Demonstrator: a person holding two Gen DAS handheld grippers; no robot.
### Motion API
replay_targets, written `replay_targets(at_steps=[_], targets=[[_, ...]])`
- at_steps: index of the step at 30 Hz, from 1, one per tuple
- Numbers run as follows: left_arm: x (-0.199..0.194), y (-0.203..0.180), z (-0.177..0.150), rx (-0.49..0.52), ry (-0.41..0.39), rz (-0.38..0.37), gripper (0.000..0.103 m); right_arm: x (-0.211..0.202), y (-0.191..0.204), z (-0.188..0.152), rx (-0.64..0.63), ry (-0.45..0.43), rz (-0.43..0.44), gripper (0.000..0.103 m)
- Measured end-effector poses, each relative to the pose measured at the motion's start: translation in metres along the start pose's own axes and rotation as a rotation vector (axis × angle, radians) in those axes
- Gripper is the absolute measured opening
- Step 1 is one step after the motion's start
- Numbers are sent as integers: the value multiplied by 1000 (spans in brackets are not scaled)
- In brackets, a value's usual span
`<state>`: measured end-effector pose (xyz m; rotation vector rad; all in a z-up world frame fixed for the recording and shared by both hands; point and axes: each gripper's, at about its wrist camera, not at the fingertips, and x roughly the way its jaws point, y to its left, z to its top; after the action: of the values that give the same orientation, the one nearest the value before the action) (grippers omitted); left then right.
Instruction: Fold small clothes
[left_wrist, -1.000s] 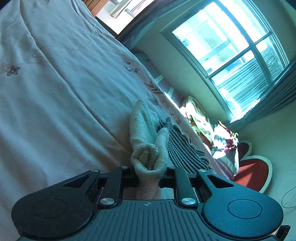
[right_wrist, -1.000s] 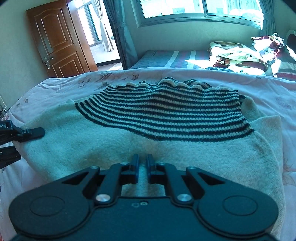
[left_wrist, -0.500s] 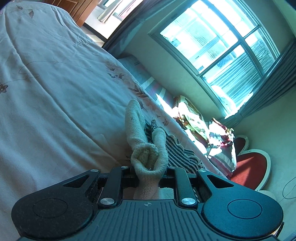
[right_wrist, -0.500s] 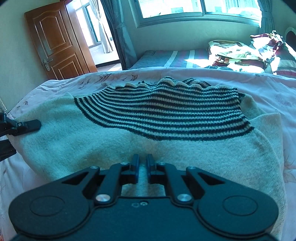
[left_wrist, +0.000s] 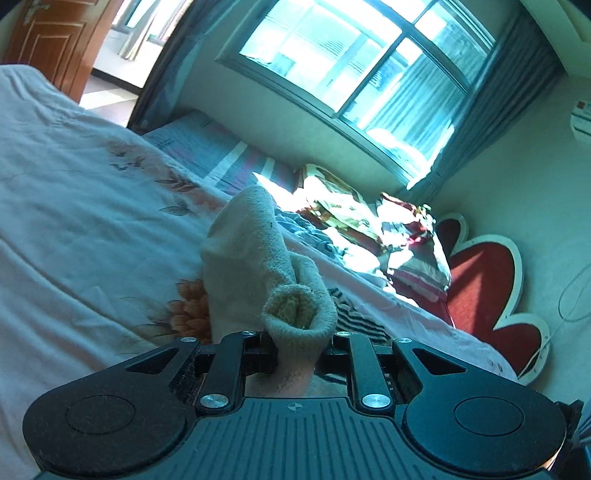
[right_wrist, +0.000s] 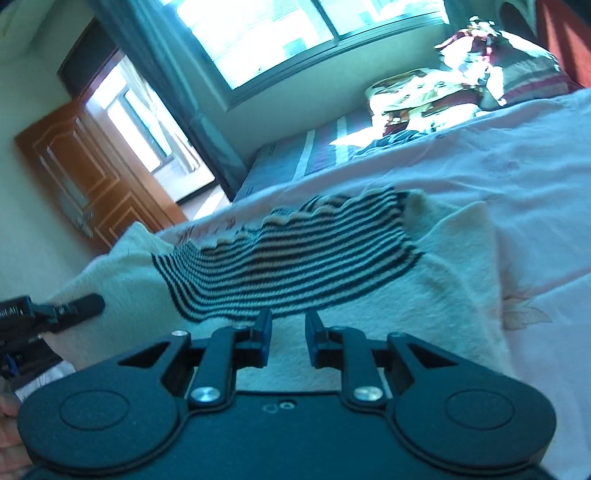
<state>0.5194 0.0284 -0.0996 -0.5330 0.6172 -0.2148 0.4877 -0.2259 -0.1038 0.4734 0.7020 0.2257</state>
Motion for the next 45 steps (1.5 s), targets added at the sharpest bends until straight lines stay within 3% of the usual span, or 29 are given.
replay_targets(at_steps=[5, 9, 12, 13, 14, 16, 19, 22, 25, 28, 33, 34, 35, 36, 37, 40, 43, 45], targets=[[27, -61, -9, 165, 95, -41, 17, -41, -45, 16, 125, -73, -8, 22], [58, -112, -38, 300, 214, -50, 17, -63, -74, 19, 211, -88, -5, 25], [77, -138, -61, 376, 294, -54, 17, -70, -94, 17, 279, -80, 10, 31], [80, -147, -69, 412, 314, -58, 19, -71, -99, 16, 304, -74, 17, 38], [81, -156, -78, 463, 321, -46, 25, -71, -106, 14, 340, -65, 29, 47], [72, -169, -88, 530, 310, -96, 70, -72, -114, 11, 382, -62, 51, 54], [38, -171, -79, 543, 273, -155, 71, -70, -118, 11, 403, -45, 86, 55], [2, -142, -48, 464, 206, -194, 71, -63, -114, 15, 399, -15, 127, 57], [0, -92, -16, 346, 128, -108, 71, -45, -105, 18, 389, 39, 173, 63], [18, -44, 2, 248, 146, 24, 71, -17, -95, 22, 364, 108, 178, 63], [47, -9, -8, 179, 235, 62, 71, 21, -83, 25, 336, 200, 166, 61], [50, -8, -11, 172, 240, 69, 71, 25, -79, 26, 321, 206, 163, 52], [52, -11, -14, 175, 239, 73, 71, 28, -73, 28, 294, 208, 150, 30], [53, -12, -17, 180, 234, 75, 71, 30, -65, 31, 248, 218, 136, 21], [58, -15, -18, 186, 230, 80, 71, 31, -57, 33, 200, 226, 124, 19], [59, -30, -18, 225, 196, 74, 71, 4, -21, 37, -40, 119, 82, 16], [66, -49, -17, 268, 196, 45, 71, -34, -3, 35, -168, 4, 59, 15], [71, -63, -19, 315, 213, 33, 71, -51, -7, 27, -202, -26, 15, 15]])
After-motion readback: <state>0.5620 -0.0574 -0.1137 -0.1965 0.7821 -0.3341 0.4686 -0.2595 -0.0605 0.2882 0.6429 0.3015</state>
